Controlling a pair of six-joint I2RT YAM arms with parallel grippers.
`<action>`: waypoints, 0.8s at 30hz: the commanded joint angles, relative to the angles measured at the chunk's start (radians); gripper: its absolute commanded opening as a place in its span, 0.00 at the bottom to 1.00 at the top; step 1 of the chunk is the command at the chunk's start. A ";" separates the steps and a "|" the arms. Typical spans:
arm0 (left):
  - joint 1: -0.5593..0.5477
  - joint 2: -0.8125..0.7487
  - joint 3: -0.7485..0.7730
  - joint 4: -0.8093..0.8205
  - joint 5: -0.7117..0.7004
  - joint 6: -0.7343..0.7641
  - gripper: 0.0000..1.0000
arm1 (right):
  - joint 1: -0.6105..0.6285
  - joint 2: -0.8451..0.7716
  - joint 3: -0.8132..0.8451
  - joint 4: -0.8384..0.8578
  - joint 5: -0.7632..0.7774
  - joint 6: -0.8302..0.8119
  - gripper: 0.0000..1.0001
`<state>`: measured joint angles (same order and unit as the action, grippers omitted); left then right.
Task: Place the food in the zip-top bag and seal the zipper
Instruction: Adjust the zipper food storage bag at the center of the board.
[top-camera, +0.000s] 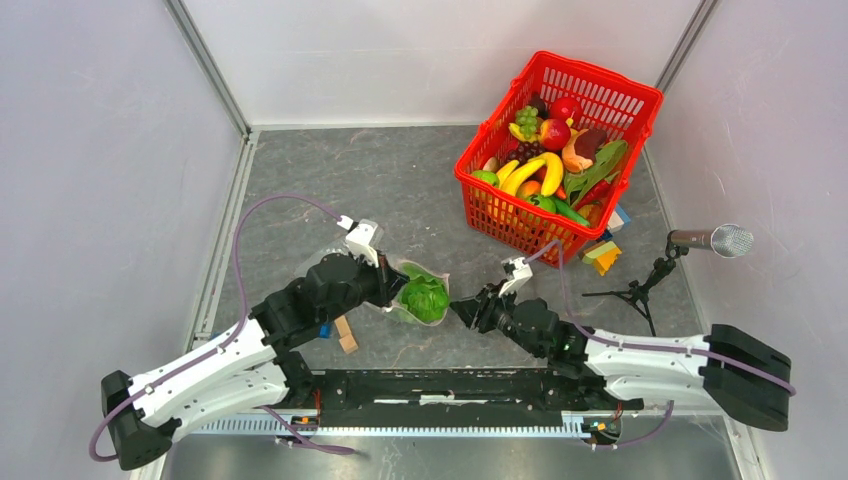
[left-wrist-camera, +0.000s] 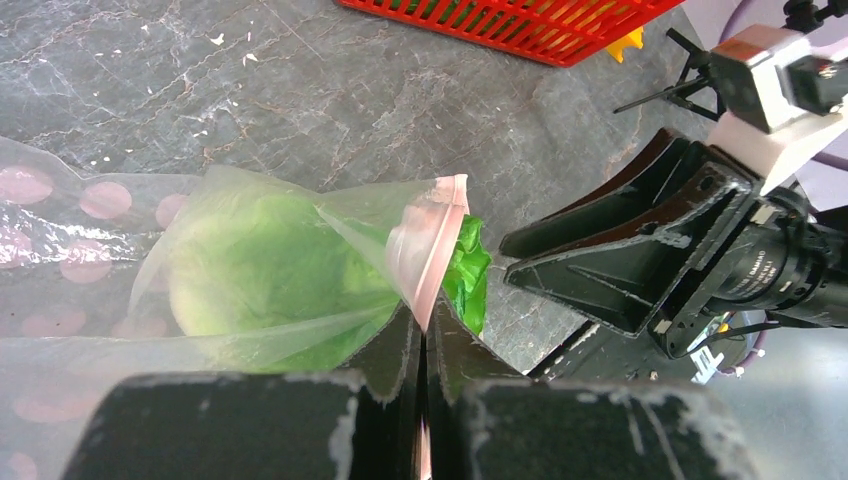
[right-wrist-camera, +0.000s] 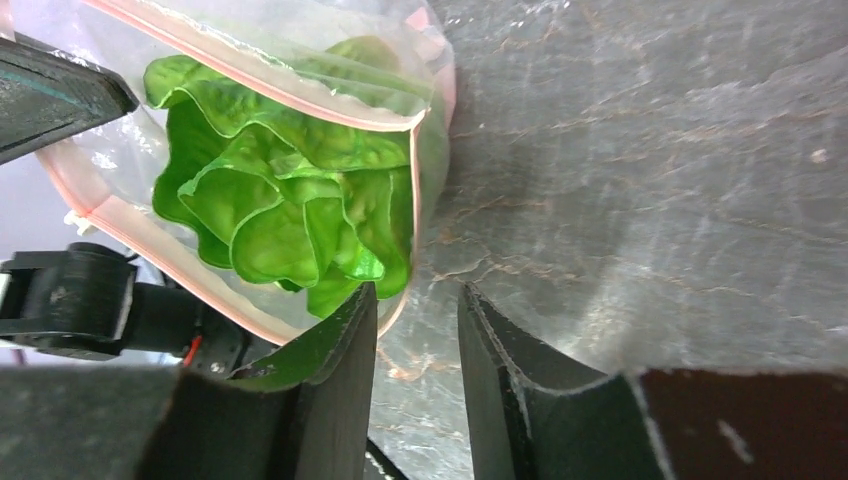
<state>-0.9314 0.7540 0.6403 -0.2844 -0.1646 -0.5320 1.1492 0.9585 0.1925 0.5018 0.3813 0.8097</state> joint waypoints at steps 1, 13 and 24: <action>0.003 -0.017 0.042 0.040 0.000 -0.027 0.02 | 0.001 0.084 -0.037 0.222 -0.068 0.123 0.37; 0.005 -0.029 0.041 0.034 -0.002 -0.028 0.02 | 0.000 0.168 -0.048 0.294 -0.118 0.137 0.31; 0.004 -0.037 0.042 0.028 -0.006 -0.033 0.02 | 0.001 0.187 -0.096 0.344 -0.088 0.141 0.30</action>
<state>-0.9314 0.7403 0.6403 -0.2939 -0.1642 -0.5323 1.1500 1.1572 0.1276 0.7887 0.2630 0.9436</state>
